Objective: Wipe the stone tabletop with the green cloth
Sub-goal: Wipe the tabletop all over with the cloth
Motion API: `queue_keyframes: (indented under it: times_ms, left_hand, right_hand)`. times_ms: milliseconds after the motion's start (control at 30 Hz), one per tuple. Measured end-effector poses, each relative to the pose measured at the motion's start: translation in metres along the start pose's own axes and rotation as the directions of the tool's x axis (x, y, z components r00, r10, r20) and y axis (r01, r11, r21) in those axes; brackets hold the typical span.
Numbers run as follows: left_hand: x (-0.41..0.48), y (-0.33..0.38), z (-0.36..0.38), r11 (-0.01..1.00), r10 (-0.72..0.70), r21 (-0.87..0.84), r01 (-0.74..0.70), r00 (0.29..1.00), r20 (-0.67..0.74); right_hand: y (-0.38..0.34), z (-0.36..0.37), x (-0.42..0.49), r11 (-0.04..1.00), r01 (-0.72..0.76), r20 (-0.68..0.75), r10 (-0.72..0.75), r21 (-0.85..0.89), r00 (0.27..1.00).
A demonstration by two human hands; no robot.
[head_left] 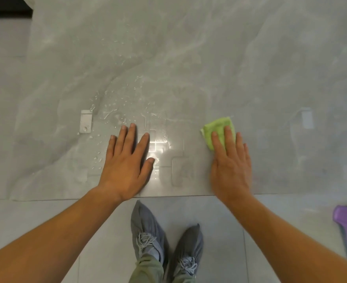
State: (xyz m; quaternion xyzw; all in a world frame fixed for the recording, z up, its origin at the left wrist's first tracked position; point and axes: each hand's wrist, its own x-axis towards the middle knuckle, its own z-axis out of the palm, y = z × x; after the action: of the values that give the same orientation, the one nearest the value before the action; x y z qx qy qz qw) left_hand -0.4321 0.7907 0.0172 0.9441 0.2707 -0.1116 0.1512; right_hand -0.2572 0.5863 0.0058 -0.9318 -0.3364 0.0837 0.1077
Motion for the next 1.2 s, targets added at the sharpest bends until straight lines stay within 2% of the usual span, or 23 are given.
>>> queue_keyframes:
  times_ms: [67,133,200,267,333,400,433,500,600,667,733,800,867,900,933,1000,1067,1133,1200]
  left_hand:
    - [-0.004,0.001,0.004,1.000,-0.010,0.011,0.010,1.000,0.004]
    - [-0.004,0.001,0.004,0.999,-0.031,0.010,0.031,0.999,-0.011]
    - [-0.003,0.001,0.002,0.999,-0.045,0.000,0.045,0.999,-0.016]
    - [-0.002,0.000,0.000,0.999,-0.043,0.005,0.043,0.999,-0.009]
    - [-0.002,-0.001,-0.001,0.999,-0.034,0.008,0.034,0.999,-0.008]
    - [-0.003,-0.003,0.001,1.000,-0.031,0.001,0.031,0.999,-0.014]
    - [-0.003,-0.004,0.001,1.000,-0.027,-0.004,0.027,1.000,-0.014]
    - [-0.004,-0.008,0.002,1.000,-0.006,-0.020,0.006,1.000,-0.009]
    - [-0.009,-0.019,-0.001,0.996,0.055,-0.074,-0.055,0.998,-0.008]
    - [-0.017,-0.034,-0.004,0.997,0.059,-0.055,-0.061,0.998,-0.036]
    - [-0.026,-0.051,-0.008,1.000,0.004,-0.009,-0.004,0.998,-0.058]
    - [-0.033,-0.067,-0.011,0.998,-0.059,0.010,0.060,0.996,-0.065]
    - [-0.035,-0.079,-0.013,0.997,-0.071,0.015,0.072,0.996,-0.058]
    - [-0.035,-0.084,-0.014,0.997,-0.071,0.022,0.072,0.996,-0.050]
    - [-0.035,-0.088,-0.015,0.997,-0.070,0.030,0.071,0.997,-0.040]
    - [-0.034,-0.094,-0.016,0.997,-0.065,0.034,0.066,0.998,-0.022]
    - [-0.033,-0.096,-0.019,0.998,-0.058,0.029,0.058,0.998,-0.017]
    - [-0.031,-0.097,-0.023,0.998,-0.054,0.020,0.054,0.998,-0.017]
    - [-0.029,-0.099,-0.026,0.999,-0.050,0.016,0.051,0.999,-0.017]
  right_hand:
    - [-0.019,0.008,-0.024,0.991,0.130,0.060,-0.130,-0.003,0.990]
    - [-0.027,0.013,-0.045,0.940,0.341,0.110,-0.340,0.011,0.934]
    - [-0.015,0.012,-0.042,0.888,0.459,0.119,-0.457,0.010,0.882]
    - [-0.003,0.009,-0.027,0.925,0.379,0.102,-0.378,0.004,0.920]
    - [0.003,0.005,-0.014,0.989,0.147,0.069,-0.147,0.014,0.987]
    - [-0.005,0.006,-0.013,0.999,-0.025,0.022,0.025,0.029,0.999]
    - [-0.014,0.008,-0.017,0.998,-0.049,0.004,0.049,0.027,0.999]
    - [-0.041,0.018,-0.032,0.999,0.041,0.014,-0.041,0.012,0.999]
    - [-0.070,0.033,-0.050,0.955,0.298,0.089,-0.296,0.001,0.951]
    - [-0.069,0.033,-0.048,0.931,0.364,0.093,-0.363,0.006,0.927]
    - [-0.063,0.029,-0.038,0.953,0.303,0.071,-0.303,0.009,0.950]
    - [-0.070,0.028,-0.025,0.993,0.109,0.028,-0.110,0.047,0.994]
    - [-0.095,0.032,-0.024,0.997,-0.043,-0.009,0.043,0.064,0.999]
    - [-0.109,0.036,-0.030,0.998,-0.016,-0.009,0.017,0.055,1.000]
    - [-0.121,0.040,-0.038,0.996,0.072,0.011,-0.073,0.047,0.997]
    - [-0.127,0.045,-0.053,0.961,0.275,0.073,-0.277,0.037,0.958]
    - [-0.120,0.042,-0.046,0.927,0.374,0.102,-0.374,0.024,0.922]
    - [-0.116,0.040,-0.025,0.942,0.334,0.098,-0.332,-0.009,0.938]
    - [-0.124,0.039,-0.003,0.984,0.176,0.073,-0.177,0.011,0.982]
